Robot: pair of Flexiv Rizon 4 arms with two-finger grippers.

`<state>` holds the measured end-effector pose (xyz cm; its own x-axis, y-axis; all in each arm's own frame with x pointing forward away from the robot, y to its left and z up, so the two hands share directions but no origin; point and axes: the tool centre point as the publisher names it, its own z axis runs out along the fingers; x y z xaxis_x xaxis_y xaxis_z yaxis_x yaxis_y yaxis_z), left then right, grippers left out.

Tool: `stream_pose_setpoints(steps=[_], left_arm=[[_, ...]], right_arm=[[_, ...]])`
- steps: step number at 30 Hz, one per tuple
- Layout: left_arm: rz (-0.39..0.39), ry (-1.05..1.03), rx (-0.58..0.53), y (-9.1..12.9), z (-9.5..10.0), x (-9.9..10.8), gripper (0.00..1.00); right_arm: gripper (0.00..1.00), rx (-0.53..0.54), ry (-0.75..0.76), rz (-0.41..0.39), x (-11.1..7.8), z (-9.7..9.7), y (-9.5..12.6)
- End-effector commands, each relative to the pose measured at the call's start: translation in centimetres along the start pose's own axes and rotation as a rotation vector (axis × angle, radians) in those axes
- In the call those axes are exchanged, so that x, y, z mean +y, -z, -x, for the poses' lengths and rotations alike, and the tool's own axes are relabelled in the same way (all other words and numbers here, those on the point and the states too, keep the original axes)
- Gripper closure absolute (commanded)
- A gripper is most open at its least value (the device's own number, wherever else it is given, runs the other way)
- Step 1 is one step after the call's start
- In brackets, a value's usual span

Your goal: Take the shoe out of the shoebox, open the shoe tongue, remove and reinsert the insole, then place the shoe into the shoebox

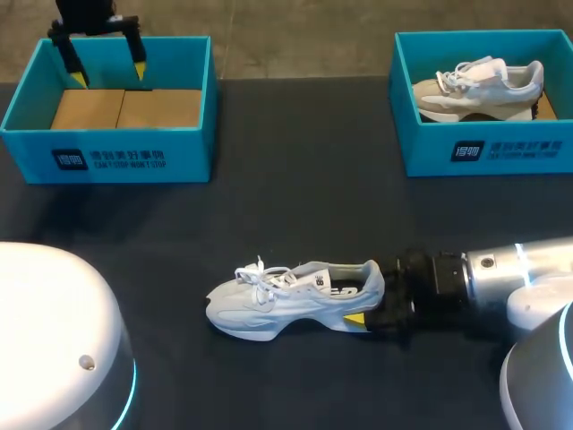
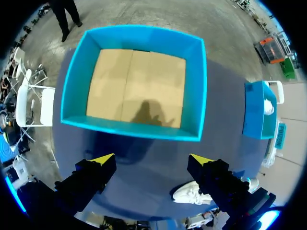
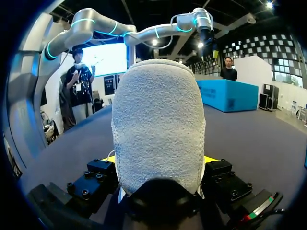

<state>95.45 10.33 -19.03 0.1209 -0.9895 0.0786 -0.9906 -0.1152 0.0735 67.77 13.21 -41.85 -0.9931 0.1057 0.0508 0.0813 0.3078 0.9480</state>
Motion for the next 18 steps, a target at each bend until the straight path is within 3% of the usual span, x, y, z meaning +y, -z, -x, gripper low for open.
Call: stream_pose_setpoints(steps=[1,9,14,18], left_arm=[[0.002,-0.038,-0.017,-1.6,-2.3,3.3,0.00],[0.028,-0.094,-0.003,-3.0,-7.7,7.3,0.00],[0.027,-0.114,-0.017,-3.4,-9.7,8.2,0.00],[0.027,-0.114,-0.017,-3.4,-9.7,8.2,0.00]], right_arm=[[1.00,0.000,0.000,-0.004,0.0,-0.2,-0.1],[1.00,0.000,0.000,-0.004,0.0,-0.2,-0.1],[1.00,0.000,0.000,-0.004,0.0,-0.2,-0.1],[1.00,0.000,0.000,-0.004,0.0,-0.2,-0.1]])
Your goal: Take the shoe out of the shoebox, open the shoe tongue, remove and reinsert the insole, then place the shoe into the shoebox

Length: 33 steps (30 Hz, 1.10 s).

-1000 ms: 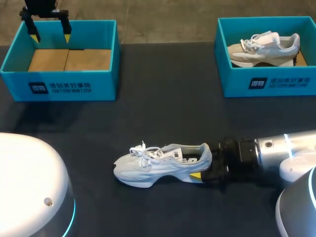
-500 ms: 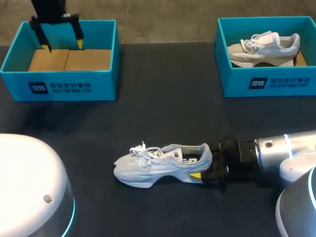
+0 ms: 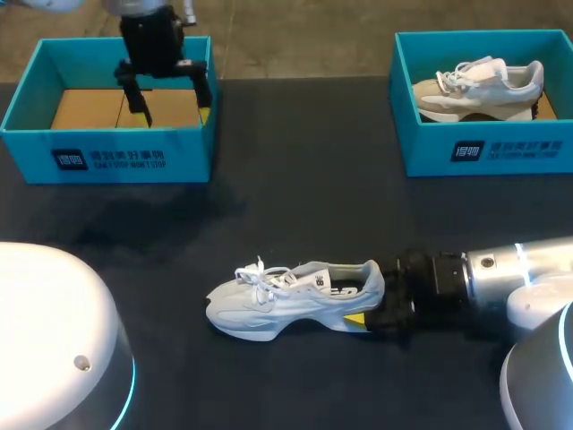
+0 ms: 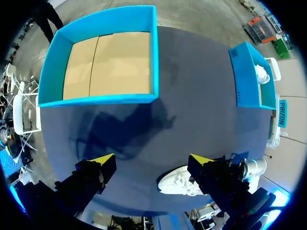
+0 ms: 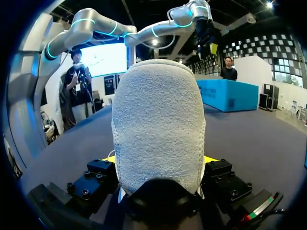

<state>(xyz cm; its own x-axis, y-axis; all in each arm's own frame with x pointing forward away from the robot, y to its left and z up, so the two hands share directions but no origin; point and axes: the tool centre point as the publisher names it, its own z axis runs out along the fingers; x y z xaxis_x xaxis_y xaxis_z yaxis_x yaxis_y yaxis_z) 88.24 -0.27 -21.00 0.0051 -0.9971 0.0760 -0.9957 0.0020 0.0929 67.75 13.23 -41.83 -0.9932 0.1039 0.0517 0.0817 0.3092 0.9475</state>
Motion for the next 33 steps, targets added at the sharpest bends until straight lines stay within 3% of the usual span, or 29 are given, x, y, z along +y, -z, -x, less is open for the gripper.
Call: stream_pose_setpoints(steps=[1,11,17,27,33], left_arm=[[-0.001,0.001,-0.005,0.0,-0.2,0.0,0.00],[-0.001,0.001,-0.005,0.0,-0.2,0.0,0.00],[-0.017,-0.048,-0.081,-1.2,-5.6,5.6,0.00],[-0.026,-0.066,-0.073,-3.1,-11.1,12.2,0.00],[0.010,-0.043,-0.084,-4.9,-13.8,14.7,0.00]], right_arm=[[1.00,-0.002,0.000,-0.003,0.0,-0.1,-0.1],[1.00,-0.002,0.000,-0.003,0.0,-0.1,-0.1],[1.00,-0.002,0.000,-0.003,0.0,-0.1,-0.1],[1.00,-0.002,0.000,-0.003,0.0,-0.1,-0.1],[1.00,-0.002,0.000,-0.003,0.0,-0.1,-0.1]])
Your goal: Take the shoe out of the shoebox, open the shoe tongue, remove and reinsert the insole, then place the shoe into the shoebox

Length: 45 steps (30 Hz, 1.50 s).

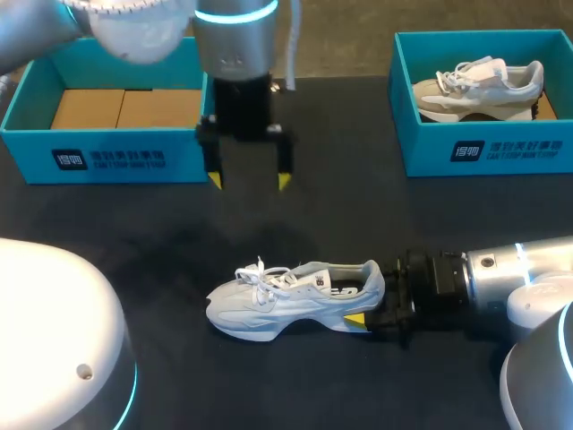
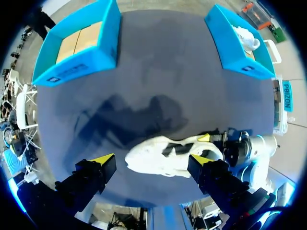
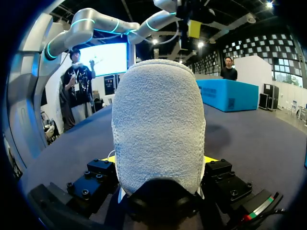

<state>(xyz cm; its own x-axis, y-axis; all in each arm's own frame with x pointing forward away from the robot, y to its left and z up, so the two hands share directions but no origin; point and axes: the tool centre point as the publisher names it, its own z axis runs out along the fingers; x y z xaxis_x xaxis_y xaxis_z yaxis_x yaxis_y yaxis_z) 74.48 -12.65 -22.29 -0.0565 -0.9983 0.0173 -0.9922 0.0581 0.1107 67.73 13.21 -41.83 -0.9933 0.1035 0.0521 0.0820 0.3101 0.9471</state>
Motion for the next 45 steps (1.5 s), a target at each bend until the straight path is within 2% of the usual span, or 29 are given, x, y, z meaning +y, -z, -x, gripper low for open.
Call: stream_pose_setpoints(steps=[1,5,18,20,26,33,45], left_arm=[[0.012,0.006,-0.014,-1.6,-2.3,1.4,0.00],[0.050,-0.008,-0.053,-2.4,-4.1,3.2,0.00],[0.050,-0.008,-0.053,-2.4,-4.1,3.2,0.00],[0.105,0.010,-0.044,-2.5,-4.8,3.6,0.00],[0.094,0.058,-0.082,-4.4,-7.4,5.9,0.00],[0.091,0.081,-0.119,-6.2,-8.9,7.3,0.00],[0.153,0.097,-0.189,-9.8,-10.3,6.7,0.00]], right_arm=[[1.00,-0.002,0.000,-0.002,0.0,-0.1,-0.1],[1.00,-0.002,0.000,-0.002,0.0,-0.1,-0.1],[1.00,-0.002,0.000,-0.002,0.0,-0.1,-0.1],[1.00,-0.002,0.000,-0.002,0.0,-0.1,-0.1],[1.00,-0.002,0.000,-0.002,0.0,-0.1,-0.1],[1.00,-0.002,0.000,-0.002,0.0,-0.1,-0.1],[1.00,-0.002,0.000,-0.002,0.0,-0.1,-0.1]])
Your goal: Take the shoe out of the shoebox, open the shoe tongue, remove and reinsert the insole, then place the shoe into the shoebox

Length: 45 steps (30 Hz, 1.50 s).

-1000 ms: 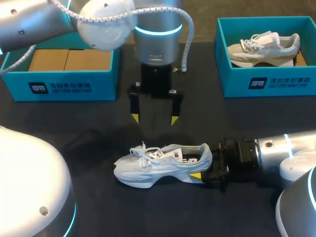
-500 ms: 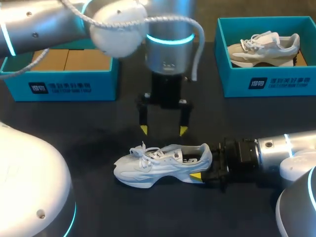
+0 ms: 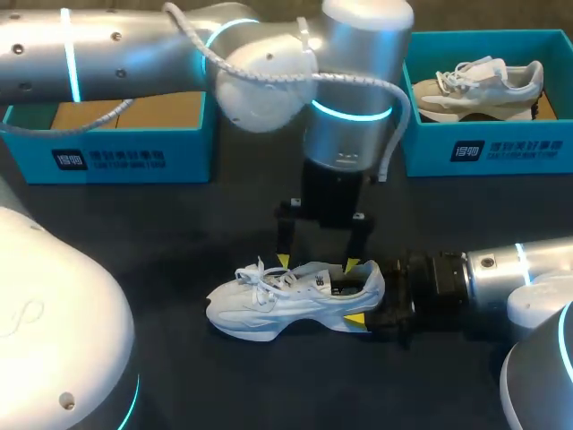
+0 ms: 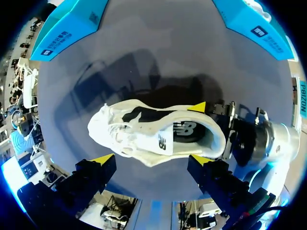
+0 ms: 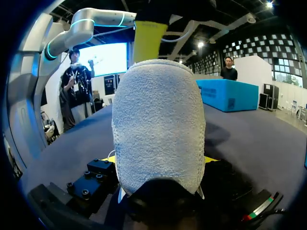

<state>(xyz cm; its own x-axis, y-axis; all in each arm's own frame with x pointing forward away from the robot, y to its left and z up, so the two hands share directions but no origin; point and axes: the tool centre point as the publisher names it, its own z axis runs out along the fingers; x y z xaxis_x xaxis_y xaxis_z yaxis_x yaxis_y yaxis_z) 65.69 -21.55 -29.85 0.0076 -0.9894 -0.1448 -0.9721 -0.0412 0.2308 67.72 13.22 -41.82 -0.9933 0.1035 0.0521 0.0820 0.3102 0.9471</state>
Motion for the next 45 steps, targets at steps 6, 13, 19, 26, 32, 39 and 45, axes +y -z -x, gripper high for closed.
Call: stream_pose_setpoints(steps=[6,13,19,26,32,39,45], left_arm=[[0.059,0.006,-0.079,-2.2,-1.3,-0.9,0.00],[0.084,0.024,-0.147,-3.8,-1.5,-1.2,0.00],[0.102,0.034,-0.160,-4.3,-1.1,-1.2,0.00],[0.106,0.042,-0.194,-4.8,-0.4,-0.6,0.00],[0.103,0.080,-0.236,-4.9,0.4,-0.4,0.04],[0.098,0.109,-0.250,-5.0,1.1,-0.1,0.24],[0.084,0.131,-0.239,-4.6,1.9,0.1,0.32]], right_arm=[[1.00,-0.002,0.000,-0.002,0.0,-0.1,-0.1],[1.00,-0.002,0.000,-0.002,0.0,-0.1,-0.1],[1.00,-0.002,0.000,-0.002,0.0,-0.1,-0.1],[1.00,-0.002,0.000,-0.002,0.0,-0.1,-0.1],[1.00,-0.002,0.000,-0.002,0.0,-0.1,-0.1],[1.00,-0.002,0.000,-0.002,0.0,-0.1,-0.1],[1.00,-0.002,0.000,-0.002,0.0,-0.1,-0.1]])
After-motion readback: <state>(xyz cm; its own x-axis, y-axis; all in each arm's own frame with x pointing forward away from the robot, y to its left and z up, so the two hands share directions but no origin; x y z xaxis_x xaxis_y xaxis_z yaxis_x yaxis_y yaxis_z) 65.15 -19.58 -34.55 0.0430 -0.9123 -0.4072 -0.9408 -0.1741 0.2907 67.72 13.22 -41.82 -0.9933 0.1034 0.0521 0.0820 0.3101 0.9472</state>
